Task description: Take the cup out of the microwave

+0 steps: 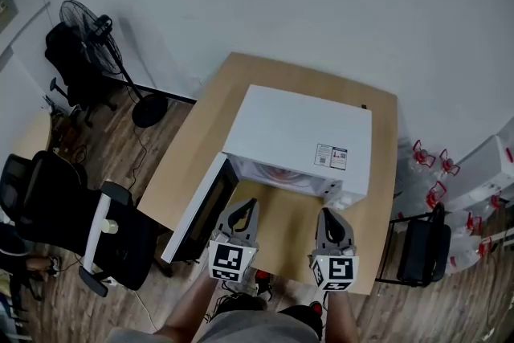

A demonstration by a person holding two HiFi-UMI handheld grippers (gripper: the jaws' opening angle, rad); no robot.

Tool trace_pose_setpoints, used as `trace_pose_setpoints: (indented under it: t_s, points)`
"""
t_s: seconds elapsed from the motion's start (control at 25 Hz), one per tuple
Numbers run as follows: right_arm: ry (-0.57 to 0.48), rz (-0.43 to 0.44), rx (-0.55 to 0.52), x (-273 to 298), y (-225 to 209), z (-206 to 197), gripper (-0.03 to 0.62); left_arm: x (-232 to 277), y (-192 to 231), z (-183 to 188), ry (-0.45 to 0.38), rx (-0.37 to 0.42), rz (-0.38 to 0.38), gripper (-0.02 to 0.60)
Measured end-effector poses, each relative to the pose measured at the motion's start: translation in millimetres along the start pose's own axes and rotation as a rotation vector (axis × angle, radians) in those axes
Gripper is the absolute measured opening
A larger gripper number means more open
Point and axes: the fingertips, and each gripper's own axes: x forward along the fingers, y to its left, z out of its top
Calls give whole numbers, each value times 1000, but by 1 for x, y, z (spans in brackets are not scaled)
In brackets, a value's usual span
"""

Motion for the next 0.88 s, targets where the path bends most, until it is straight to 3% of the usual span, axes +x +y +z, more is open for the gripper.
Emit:
trace_pose_setpoints:
  t_s: [0.28, 0.88]
  points:
    - [28, -43, 16, 29, -4, -20, 17, 37, 9, -23, 43, 2, -75, 23]
    - [91, -97, 62, 42, -9, -50, 17, 78, 9, -56, 99, -7, -149, 23]
